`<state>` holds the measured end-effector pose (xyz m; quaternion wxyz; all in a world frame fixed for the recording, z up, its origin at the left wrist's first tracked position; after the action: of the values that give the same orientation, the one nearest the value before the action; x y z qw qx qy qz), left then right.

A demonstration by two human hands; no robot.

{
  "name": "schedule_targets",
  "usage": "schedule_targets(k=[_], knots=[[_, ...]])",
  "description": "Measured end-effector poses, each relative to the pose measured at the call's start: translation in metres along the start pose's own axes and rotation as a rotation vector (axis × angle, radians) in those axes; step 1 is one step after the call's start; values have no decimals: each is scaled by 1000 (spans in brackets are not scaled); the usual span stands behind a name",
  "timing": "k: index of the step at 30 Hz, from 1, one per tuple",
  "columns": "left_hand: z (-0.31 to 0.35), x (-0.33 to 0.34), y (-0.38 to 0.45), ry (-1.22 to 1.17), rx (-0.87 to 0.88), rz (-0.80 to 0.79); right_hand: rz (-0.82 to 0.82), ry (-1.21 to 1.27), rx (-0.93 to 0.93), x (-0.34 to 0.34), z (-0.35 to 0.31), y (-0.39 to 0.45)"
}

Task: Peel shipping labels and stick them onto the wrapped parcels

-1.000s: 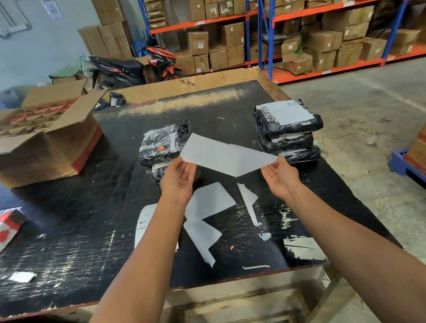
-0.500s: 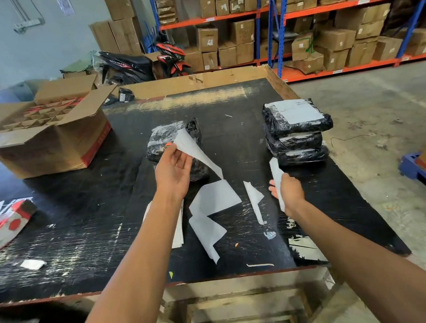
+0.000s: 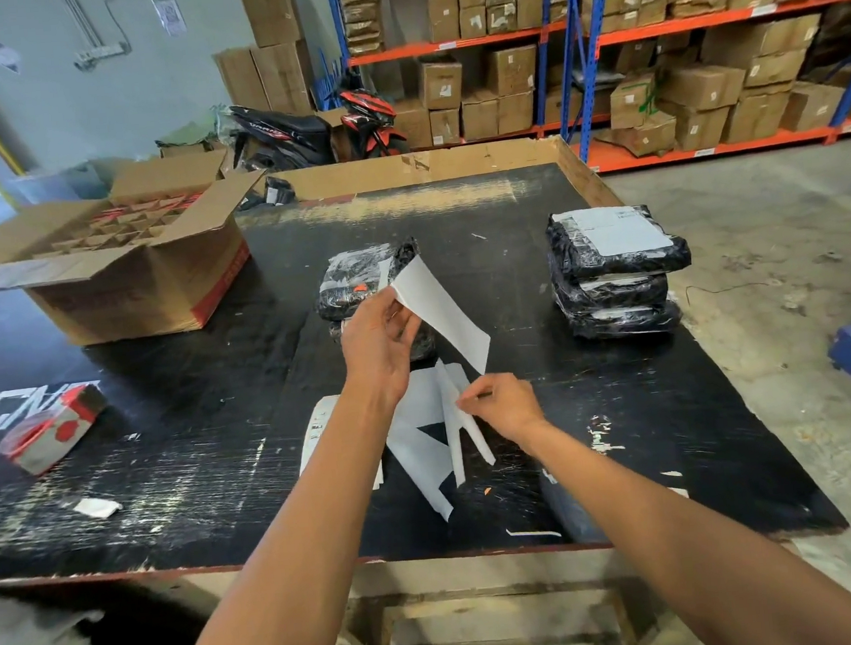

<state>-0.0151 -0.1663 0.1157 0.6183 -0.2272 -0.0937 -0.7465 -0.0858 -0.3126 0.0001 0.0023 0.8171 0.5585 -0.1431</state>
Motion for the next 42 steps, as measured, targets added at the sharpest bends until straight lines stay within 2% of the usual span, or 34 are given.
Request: schedule_targets(k=[1, 3, 5, 7, 10, 12, 14, 19, 22, 25, 28, 30, 33, 36, 39, 42], knots=[[1, -1, -1, 15, 11, 19, 44, -40, -28, -7, -5, 1], [3, -2, -3, 43, 21, 74, 233, -86, -131, -31, -21, -2], [3, 0, -5, 73, 25, 125, 376, 4, -326, -52, -45, -12], [2, 8, -8, 96, 33, 145, 277, 123, -517, -59, -70, -20], [-4, 28, -15, 110, 33, 143, 52, -71, -632, -47, -94, -25], [-9, 43, -21, 98, 21, 125, 101, -198, -682, -45, -98, -22], [-11, 54, -25, 101, 9, 100, 193, -184, -708, -51, -103, -19], [-15, 62, -30, 9, -3, 14, 202, -91, -662, -74, -106, -6], [-14, 50, -26, -58, 16, 51, 188, 25, -496, -83, -104, 2], [-9, 28, -11, 374, 63, 225, 45, 296, -278, -75, -97, 9], [-1, 17, 4, 638, 71, 165, -94, 513, -174, -55, -100, 18], [12, 11, 13, 691, 147, 158, -120, 523, -166, -47, -106, 25], [34, 1, 30, 732, 235, 232, -105, 527, -174, -32, -118, 41], [56, -12, 52, 773, 297, 294, 33, 418, -222, -14, -135, 57], [72, -26, 76, 776, 298, 304, 122, 294, -295, 2, -156, 67], [85, -42, 103, 774, 275, 291, 99, 219, -321, 18, -173, 79]])
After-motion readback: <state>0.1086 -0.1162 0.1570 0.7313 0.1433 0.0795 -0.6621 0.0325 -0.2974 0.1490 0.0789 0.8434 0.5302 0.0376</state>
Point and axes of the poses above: each hand's wrist, its own y-axis towards the middle knuckle, its own x-axis out of the palm, z = x × y, the point moved 5 cm from there along y, towards the middle knuckle, and after that the axes turned 14 degrees about y, right-handed, at the moved point
